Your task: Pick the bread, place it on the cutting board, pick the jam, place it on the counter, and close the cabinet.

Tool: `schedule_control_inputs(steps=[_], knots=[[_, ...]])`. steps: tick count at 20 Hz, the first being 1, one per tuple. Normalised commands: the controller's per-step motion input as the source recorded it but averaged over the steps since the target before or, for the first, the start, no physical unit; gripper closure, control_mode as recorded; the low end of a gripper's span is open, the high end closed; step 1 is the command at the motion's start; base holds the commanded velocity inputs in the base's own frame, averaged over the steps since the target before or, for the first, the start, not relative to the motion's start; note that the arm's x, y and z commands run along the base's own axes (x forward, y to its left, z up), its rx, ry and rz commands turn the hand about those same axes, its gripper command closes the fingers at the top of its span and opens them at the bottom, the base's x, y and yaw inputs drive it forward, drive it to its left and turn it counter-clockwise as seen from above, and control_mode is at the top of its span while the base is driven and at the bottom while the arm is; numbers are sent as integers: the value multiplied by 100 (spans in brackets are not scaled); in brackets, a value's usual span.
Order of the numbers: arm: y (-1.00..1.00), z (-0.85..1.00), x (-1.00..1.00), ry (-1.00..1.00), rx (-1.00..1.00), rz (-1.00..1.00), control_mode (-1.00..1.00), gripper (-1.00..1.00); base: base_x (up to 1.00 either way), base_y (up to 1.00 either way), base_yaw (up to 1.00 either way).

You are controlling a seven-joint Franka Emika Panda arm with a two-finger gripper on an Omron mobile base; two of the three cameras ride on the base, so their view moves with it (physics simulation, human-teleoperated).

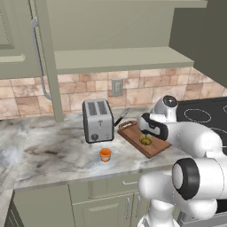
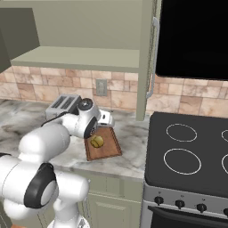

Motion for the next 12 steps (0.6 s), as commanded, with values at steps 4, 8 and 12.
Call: schedule_control_inputs(steps=[4, 8, 12], knots=[[0, 36, -16, -11, 0, 0, -100, -100, 0, 0, 0], [0, 35, -24, -12, 0, 0, -100, -100, 0, 0, 0], [0, 27, -20, -11, 0, 0, -100, -100, 0, 0, 0]])
